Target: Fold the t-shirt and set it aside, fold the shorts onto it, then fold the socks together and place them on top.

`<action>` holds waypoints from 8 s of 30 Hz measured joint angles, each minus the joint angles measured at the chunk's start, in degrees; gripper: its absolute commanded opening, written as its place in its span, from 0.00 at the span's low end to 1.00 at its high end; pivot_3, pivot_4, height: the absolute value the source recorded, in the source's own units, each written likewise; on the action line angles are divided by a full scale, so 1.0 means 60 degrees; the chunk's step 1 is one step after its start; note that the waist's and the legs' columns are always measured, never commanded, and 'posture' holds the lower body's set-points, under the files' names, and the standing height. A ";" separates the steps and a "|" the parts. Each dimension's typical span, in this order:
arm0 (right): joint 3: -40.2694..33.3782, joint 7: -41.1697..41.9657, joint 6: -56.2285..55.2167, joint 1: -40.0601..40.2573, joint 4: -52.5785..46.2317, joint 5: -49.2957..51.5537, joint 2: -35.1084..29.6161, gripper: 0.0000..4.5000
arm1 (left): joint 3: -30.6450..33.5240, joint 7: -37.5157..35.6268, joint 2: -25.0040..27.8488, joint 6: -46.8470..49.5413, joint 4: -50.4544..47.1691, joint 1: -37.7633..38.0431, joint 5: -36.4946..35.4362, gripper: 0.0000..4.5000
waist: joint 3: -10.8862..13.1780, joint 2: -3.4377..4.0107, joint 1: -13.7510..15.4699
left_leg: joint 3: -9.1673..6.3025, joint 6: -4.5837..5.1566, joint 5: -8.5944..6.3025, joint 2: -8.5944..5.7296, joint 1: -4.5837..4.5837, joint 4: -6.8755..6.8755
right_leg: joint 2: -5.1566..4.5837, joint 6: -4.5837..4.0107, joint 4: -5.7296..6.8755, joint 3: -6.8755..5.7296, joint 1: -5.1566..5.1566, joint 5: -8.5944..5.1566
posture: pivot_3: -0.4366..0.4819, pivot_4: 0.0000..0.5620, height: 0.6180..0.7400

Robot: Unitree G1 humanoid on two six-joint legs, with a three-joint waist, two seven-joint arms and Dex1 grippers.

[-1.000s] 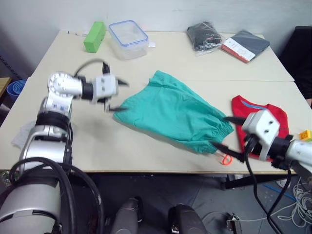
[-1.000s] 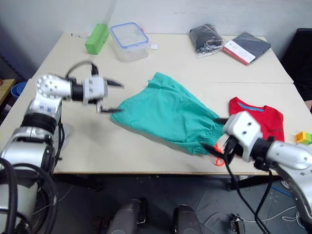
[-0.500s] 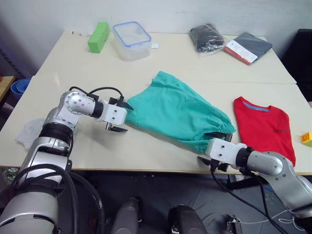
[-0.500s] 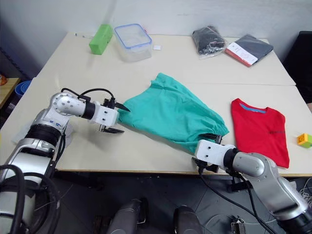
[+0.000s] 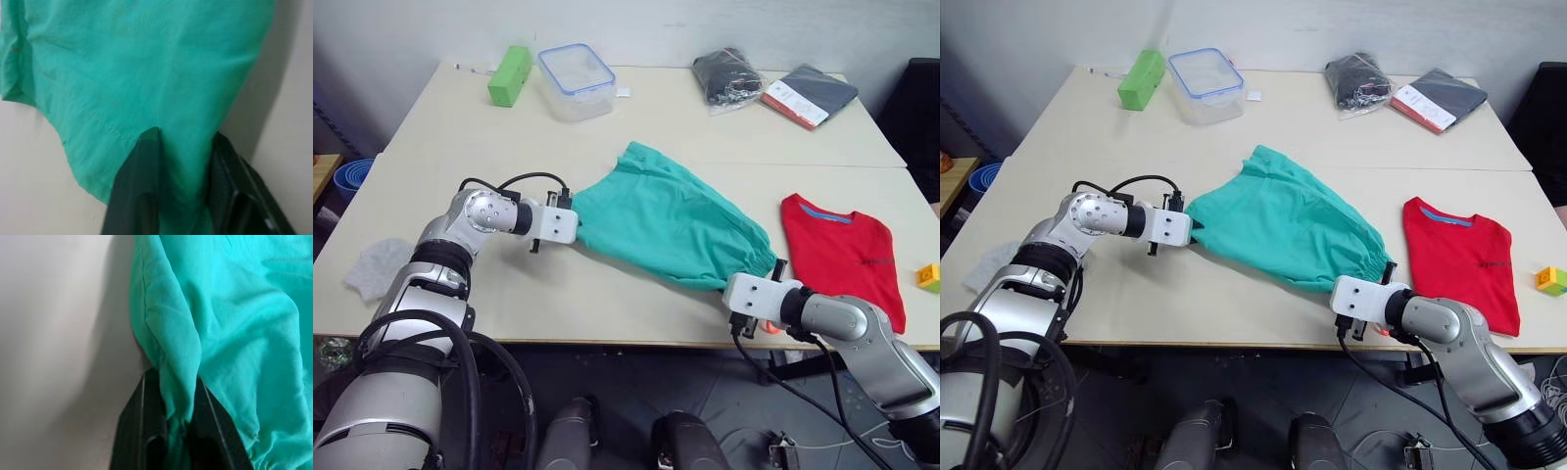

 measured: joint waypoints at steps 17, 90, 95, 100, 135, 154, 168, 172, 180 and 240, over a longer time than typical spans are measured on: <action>0.0384 0.4054 -0.8139 -0.2342 0.4721 0.1336 -0.0373 0.00 | 0.2473 -0.4924 0.3879 0.7313 -1.2001 0.7680 -0.4701 0.01 | 0.0014 0.0021 -0.0484 | -0.0003 -0.0020 0.0001 0.0025 0.0032 -0.0022 | 0.0018 -0.0022 -0.0023 0.0031 0.0024 -0.0012 | 0.48 0.27 1.00; 0.1504 0.2050 -0.0116 -0.2493 0.1988 0.1190 0.2002 0.00 | 0.1145 -0.0504 0.0020 0.7471 -0.3970 0.2119 -0.3489 0.00 | -0.0006 0.0037 0.0003 | -0.0005 -0.0017 0.0001 0.0009 0.0015 -0.0022 | 0.0015 -0.0019 -0.0012 0.0026 0.0005 -0.0009 | 0.48 0.27 1.00; 0.1206 0.1717 -0.0686 -0.2067 0.1852 0.0884 0.1818 0.00 | 0.1265 0.0512 -0.0430 0.6474 -0.1531 0.0878 -0.2985 0.00 | -0.0005 0.0028 0.0004 | -0.0007 -0.0018 0.0001 0.0009 0.0008 -0.0015 | 0.0013 -0.0018 -0.0009 0.0023 0.0003 -0.0009 | 0.48 0.27 1.00; -0.0462 0.1051 0.0186 -0.1415 0.0926 0.1965 0.2216 0.00 | 0.1879 -0.1184 -0.0448 0.6509 -0.1736 0.0830 -0.3750 0.00 | 0.0002 0.0019 -0.0002 | -0.0017 -0.0036 0.0012 0.0015 -0.0019 -0.0018 | 0.0025 -0.0019 -0.0012 0.0010 -0.0016 -0.0009 | 0.48 0.27 1.00; -0.5872 -0.9167 0.8089 0.0422 0.0007 1.4474 0.7051 0.95 | 0.0527 -0.2931 -0.1102 0.7527 -0.6478 0.3345 -0.4031 0.00 | -0.0051 -0.0026 -0.0273 | -0.0056 -0.0064 0.0066 0.0020 0.0032 -0.0165 | 0.0053 -0.0058 -0.0075 0.0030 0.0008 0.0010 | 0.48 0.27 1.00; -0.4065 -0.6774 0.7530 -0.0960 0.0118 1.4204 0.5269 0.01 | 0.1003 -0.2075 -0.0865 0.7815 -0.7185 0.3912 -0.3984 0.00 | -0.0050 -0.0023 -0.0272 | -0.0039 -0.0053 0.0059 0.0022 0.0016 -0.0183 | 0.0051 -0.0062 -0.0080 0.0042 -0.0018 0.0008 | 0.48 0.27 1.00; 0.1655 0.0261 0.5621 -0.6409 0.2946 0.8749 0.4572 0.01 | 0.4915 -0.0099 0.1118 1.2612 -1.3502 0.7852 -0.5768 0.00 | -0.0027 -0.0001 -0.0491 | -0.0035 -0.0067 0.0067 0.0019 -0.0004 -0.0182 | 0.0044 -0.0061 -0.0080 0.0047 -0.0039 0.0007 | 0.48 0.27 1.00; 0.3066 0.1418 0.4080 -0.7260 0.4063 0.6653 0.5290 0.01 | 0.6051 0.0386 0.1327 1.3183 -1.3936 0.8898 -0.6044 0.00 | -0.0027 -0.0003 -0.0459 | -0.0040 -0.0069 0.0067 0.0020 -0.0004 -0.0186 | 0.0041 -0.0061 -0.0070 0.0041 -0.0047 0.0007 | 0.48 0.27 1.00; 0.3385 0.2296 0.3405 -0.7394 0.5362 0.5502 0.7161 0.38 | 0.6880 0.0893 0.1704 1.3387 -1.4268 0.9430 -0.6393 0.00 | -0.0028 -0.0008 -0.0428 | -0.0053 -0.0076 0.0063 0.0012 -0.0007 -0.0188 | 0.0035 -0.0061 -0.0070 0.0032 -0.0041 0.0008 | 0.48 0.27 1.00; 0.4155 0.3646 -0.1876 -0.6427 0.7445 0.0681 0.7345 0.01 | 0.4029 0.1020 0.3078 1.2082 -1.3025 0.8780 -0.5907 0.00 | -0.0026 -0.0029 -0.0485 | -0.0007 -0.0137 0.0125 0.0021 0.0002 -0.0282 | 0.0060 -0.0094 -0.0014 0.0108 -0.0134 -0.0009 | 0.48 0.27 1.00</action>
